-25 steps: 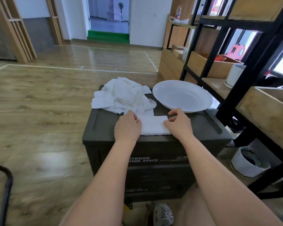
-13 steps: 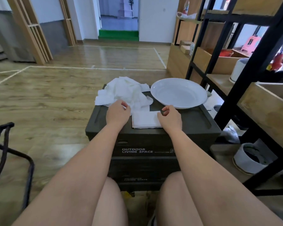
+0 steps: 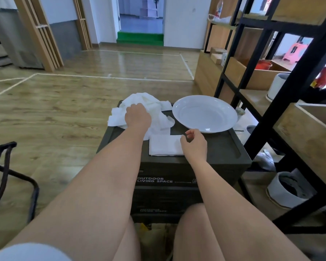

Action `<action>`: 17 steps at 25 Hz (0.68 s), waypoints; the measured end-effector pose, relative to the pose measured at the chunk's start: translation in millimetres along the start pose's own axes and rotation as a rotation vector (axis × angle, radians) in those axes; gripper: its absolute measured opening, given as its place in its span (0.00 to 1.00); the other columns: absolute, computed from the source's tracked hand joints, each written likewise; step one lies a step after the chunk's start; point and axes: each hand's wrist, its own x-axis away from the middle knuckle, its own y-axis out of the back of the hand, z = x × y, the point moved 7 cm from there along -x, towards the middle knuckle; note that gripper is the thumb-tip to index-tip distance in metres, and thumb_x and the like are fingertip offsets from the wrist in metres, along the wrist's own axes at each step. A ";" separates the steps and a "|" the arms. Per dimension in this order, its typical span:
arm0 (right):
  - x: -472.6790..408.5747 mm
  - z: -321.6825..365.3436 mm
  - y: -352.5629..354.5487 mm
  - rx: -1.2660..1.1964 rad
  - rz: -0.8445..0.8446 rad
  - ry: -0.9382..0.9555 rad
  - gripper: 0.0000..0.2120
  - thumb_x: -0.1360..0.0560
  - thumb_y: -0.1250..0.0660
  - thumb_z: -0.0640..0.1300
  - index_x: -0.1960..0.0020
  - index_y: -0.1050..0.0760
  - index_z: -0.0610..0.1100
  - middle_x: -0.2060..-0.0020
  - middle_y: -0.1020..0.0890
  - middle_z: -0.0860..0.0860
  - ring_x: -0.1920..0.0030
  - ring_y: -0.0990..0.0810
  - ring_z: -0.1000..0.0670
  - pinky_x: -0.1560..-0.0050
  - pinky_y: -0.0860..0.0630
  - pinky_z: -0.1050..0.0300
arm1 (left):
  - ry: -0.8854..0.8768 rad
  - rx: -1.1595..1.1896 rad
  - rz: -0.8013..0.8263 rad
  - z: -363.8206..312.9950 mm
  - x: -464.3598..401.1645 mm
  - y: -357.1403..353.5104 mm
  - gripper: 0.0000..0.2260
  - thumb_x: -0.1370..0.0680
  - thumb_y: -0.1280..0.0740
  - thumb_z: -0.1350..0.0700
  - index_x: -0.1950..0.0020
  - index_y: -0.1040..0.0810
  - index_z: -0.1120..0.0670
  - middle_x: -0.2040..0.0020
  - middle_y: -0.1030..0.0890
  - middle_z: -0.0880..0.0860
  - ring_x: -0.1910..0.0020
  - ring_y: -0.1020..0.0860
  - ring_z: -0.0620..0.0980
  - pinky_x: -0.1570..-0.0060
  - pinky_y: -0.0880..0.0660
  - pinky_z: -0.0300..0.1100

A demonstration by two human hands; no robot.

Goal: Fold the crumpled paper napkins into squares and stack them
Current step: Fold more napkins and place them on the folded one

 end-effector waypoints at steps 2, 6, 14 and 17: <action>-0.8 -1.3 -1.1 -0.028 -0.021 -0.002 0.07 0.26 0.33 0.47 0.50 0.28 0.52 0.55 0.23 0.55 0.54 0.24 0.54 0.60 0.28 0.65 | -0.068 0.116 -0.052 -6.2 -3.5 12.0 0.07 0.22 0.40 0.58 0.54 0.26 0.59 0.51 0.22 0.58 0.49 0.26 0.56 0.60 0.33 0.45; -5.6 3.0 -3.8 -0.065 -0.006 0.039 0.10 0.26 0.32 0.47 0.47 0.30 0.53 0.49 0.24 0.55 0.52 0.24 0.54 0.55 0.27 0.64 | -0.194 0.489 -0.020 -19.0 8.8 29.9 0.07 0.24 0.37 0.54 0.60 0.28 0.56 0.65 0.26 0.48 0.66 0.28 0.46 0.67 0.33 0.32; -18.2 57.9 -30.4 -0.355 0.323 0.052 0.27 0.24 0.33 0.47 0.29 0.40 0.53 0.34 0.32 0.50 0.41 0.31 0.54 0.49 0.32 0.63 | -0.127 1.062 0.411 -30.3 28.3 33.6 0.12 0.22 0.39 0.59 0.65 0.24 0.52 0.67 0.20 0.44 0.58 0.19 0.46 0.55 0.23 0.36; -12.8 67.8 -30.7 -0.447 0.415 0.095 0.27 0.25 0.32 0.46 0.31 0.39 0.59 0.37 0.32 0.55 0.39 0.30 0.55 0.50 0.30 0.64 | -0.066 1.377 0.601 -34.9 37.5 34.1 0.13 0.25 0.41 0.61 0.65 0.20 0.54 0.64 0.17 0.51 0.61 0.17 0.49 0.56 0.21 0.39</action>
